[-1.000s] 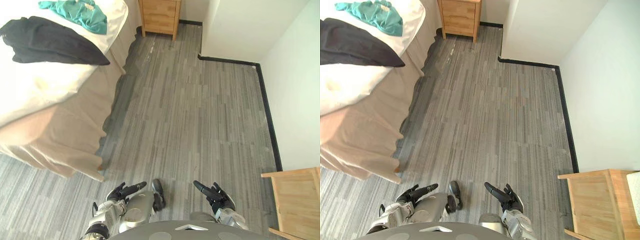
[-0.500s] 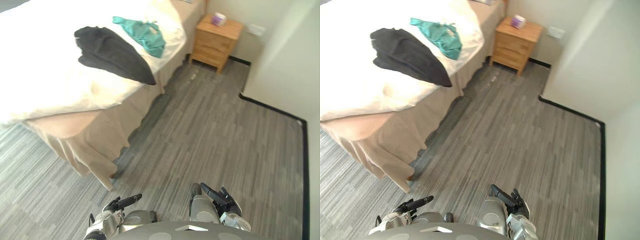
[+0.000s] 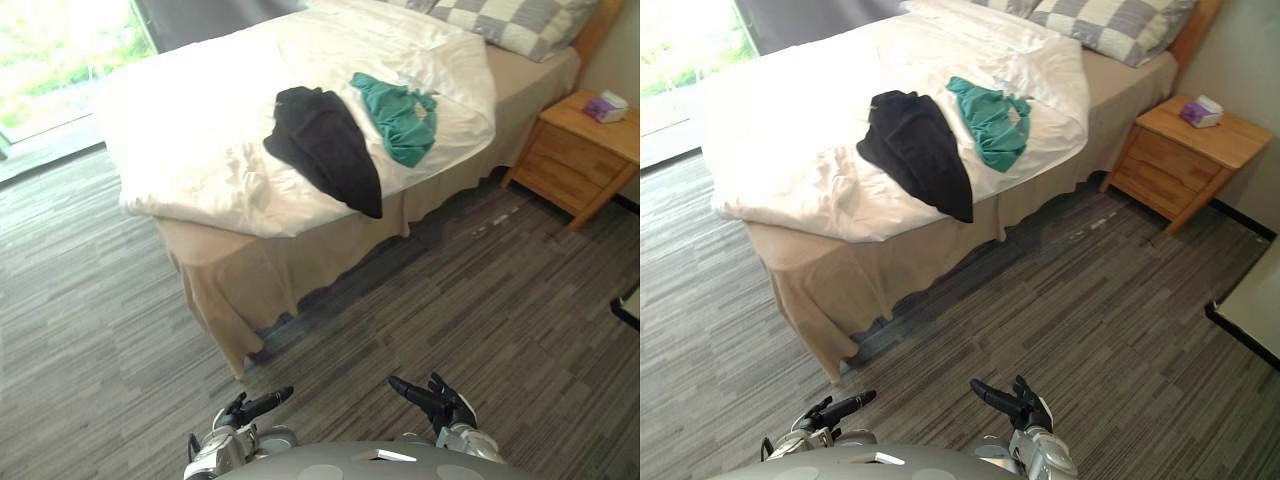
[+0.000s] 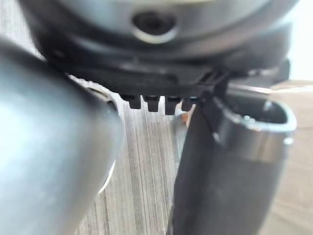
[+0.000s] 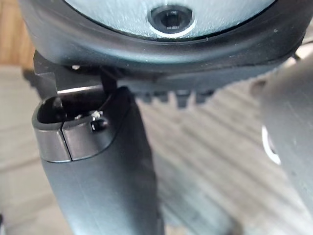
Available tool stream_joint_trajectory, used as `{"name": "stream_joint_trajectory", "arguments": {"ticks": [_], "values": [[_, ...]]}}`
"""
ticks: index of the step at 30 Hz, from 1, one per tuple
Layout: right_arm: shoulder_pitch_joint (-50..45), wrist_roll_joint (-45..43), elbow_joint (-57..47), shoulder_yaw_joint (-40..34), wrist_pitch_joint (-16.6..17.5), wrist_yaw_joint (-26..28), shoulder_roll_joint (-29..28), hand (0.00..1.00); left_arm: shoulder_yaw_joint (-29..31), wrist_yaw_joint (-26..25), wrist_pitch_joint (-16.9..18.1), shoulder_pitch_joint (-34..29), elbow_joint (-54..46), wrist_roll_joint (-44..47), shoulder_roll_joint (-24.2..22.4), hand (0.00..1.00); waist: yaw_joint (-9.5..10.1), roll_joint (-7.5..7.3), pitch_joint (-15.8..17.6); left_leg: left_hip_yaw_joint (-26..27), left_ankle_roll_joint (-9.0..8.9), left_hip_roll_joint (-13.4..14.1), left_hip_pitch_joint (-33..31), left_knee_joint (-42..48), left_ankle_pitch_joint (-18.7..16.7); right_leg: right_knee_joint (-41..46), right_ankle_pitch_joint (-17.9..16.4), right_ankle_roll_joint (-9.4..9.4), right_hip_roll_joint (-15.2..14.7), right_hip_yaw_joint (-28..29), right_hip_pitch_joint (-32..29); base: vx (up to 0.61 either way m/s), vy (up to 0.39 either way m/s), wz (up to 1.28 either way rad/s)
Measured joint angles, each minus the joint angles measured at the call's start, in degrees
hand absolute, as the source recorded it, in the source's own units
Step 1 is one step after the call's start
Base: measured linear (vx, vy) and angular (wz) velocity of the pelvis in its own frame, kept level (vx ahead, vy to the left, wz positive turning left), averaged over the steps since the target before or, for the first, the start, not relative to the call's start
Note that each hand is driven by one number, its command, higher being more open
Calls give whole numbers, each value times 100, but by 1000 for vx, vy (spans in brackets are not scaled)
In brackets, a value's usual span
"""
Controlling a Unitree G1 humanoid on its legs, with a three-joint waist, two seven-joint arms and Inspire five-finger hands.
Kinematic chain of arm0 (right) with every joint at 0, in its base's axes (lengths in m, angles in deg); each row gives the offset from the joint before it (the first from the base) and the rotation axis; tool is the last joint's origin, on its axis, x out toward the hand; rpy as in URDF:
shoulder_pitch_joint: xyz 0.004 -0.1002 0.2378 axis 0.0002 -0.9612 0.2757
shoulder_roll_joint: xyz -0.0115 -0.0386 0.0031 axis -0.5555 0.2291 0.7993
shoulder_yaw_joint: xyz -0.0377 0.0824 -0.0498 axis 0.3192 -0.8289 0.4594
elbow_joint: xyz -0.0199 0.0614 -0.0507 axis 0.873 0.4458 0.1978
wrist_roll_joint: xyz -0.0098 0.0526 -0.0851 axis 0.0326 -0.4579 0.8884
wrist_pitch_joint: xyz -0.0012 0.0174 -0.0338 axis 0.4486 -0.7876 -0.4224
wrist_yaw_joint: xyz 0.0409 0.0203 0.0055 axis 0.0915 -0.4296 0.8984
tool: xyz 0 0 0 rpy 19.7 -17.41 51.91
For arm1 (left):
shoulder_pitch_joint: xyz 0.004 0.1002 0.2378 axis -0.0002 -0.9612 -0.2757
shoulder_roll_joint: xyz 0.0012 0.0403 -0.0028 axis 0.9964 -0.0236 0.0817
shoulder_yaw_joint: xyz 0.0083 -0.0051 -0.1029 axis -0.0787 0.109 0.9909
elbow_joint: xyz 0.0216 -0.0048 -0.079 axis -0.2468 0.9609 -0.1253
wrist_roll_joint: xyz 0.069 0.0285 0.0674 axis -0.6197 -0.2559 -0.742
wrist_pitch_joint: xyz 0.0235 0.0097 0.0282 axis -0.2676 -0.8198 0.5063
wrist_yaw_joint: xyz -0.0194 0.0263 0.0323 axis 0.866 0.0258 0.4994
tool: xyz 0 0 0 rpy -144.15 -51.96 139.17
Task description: Tidy up the quilt and then pick up the clothes from the bed and put them into the laundry hamper
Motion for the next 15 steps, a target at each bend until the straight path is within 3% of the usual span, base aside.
{"name": "stream_joint_trajectory", "arguments": {"ticks": [3, 6, 9, 11, 12, 13, 15], "values": [[30, 167, -4, -54, -78, -1, -51, 100, -106, 12, -33, 58, -58, 81, 131, 100, 12, -156, 139, 621, 321, -227, 196, -766, 209, -100, 58, 233, -146, -414, 151, 2, 114, 79], [50, 257, -2, -49, -82, 13, -163, 100, -101, 6, -24, 59, -112, 174, 269, 100, 148, -328, 243, 597, 513, -479, 199, -1065, 346, -236, 167, 398, -276, -601, 210, -21, 145, 44], [132, 410, 2, -19, -81, -5, -183, 100, -102, 0, -38, 58, -98, 179, 305, 100, 158, -379, 246, 520, 636, -677, 248, -1317, 426, -73, 136, 425, -426, -675, 145, 27, 127, 23], [186, 360, -21, 10, -71, -20, -150, 100, -119, 4, -90, 78, -40, 146, 347, 100, 96, -432, 253, 292, 792, -910, 439, -1756, 420, 982, -162, 621, -870, -624, -160, 43, 124, 36], [192, 350, -49, 6, -69, -24, -122, 100, -141, 5, -131, 101, -2, 142, 363, 100, 83, -437, 254, 250, 808, -938, 496, -1848, 418, 1471, -197, 603, -1015, -509, -324, 82, 129, 73], [252, 195, -116, 24, -21, -31, -87, 100, -255, 65, -166, 115, 67, 149, 492, 100, 15, -544, 284, -29, 867, -1024, 678, -1970, 477, 3003, -33, 463, -1417, 87, -868, 92, 83, 75], [256, 103, -98, 18, 5, -56, -121, 100, -318, 92, -168, 120, 66, 149, 582, 100, -20, -575, 310, -254, 982, -1027, 842, -1971, 522, 3658, -169, 444, -1445, 503, -1136, 166, -9, 78]]}}
